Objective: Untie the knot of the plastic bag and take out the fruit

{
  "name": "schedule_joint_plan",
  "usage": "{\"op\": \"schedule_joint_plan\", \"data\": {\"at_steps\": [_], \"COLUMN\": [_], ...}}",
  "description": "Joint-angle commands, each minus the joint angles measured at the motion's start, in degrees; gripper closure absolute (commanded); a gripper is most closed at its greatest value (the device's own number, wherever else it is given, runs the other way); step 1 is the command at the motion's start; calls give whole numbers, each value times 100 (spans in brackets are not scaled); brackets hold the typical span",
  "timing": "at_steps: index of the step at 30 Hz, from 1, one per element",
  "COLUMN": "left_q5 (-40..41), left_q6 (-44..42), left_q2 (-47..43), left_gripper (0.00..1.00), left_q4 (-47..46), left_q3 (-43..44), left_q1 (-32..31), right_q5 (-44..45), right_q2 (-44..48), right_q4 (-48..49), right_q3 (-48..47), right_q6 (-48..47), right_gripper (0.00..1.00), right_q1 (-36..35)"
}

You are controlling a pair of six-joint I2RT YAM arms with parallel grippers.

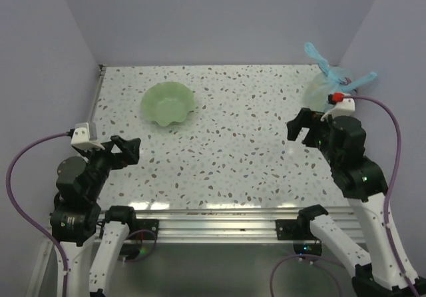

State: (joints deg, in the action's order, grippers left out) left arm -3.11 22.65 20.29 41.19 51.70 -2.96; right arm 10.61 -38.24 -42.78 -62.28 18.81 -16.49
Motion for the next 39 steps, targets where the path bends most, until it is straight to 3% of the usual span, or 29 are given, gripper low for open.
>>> {"op": "schedule_joint_plan", "data": {"at_steps": [1, 5, 10, 20, 29, 32, 33, 36, 37, 39], "left_q5": [-550, -717, -839, -1121, -1156, -1252, -1270, -1314, -1332, -1411], "left_q6": [195, 64, 98, 178, 90, 116, 116, 151, 186, 222], "left_q2": [27, 124, 168, 677, 1108, 1178, 1187, 1214, 1205, 1205], "left_gripper": [0, 0, 0, 0, 0, 0, 0, 0, 0, 0], "left_q4": [-208, -50, 56, -59, 135, 144, 135, 47, -23, -102], "left_q3": [-55, -90, -204, -205, 7, -2, -37, -107, -125, -178], "left_q1": [50, 50, 6, -205, -214, -222, -214, -214, -214, -214], "right_q5": [63, 1201, 2322, 1866, 1374, 1365, 1295, 875, 742, 461], "right_q2": [-944, -2177, -4204, -7246, -8656, -8867, -8894, -8710, -8622, -8297], "right_q4": [367, 271, 323, 718, 1219, 1431, 1379, 1588, 1615, 1528], "right_q3": [-442, -1327, -2619, -4423, -5250, -5259, -5285, -5102, -4910, -4776], "right_q6": [351, 772, 625, 1063, 1266, 1012, 967, 713, 625, 431], "right_gripper": [1, 1, 1, 1, 2, 22, 40, 69, 84, 96], "right_q1": [-30, -21, 163, 2034, 2633, 2651, 2651, 2642, 2642, 2590]}}
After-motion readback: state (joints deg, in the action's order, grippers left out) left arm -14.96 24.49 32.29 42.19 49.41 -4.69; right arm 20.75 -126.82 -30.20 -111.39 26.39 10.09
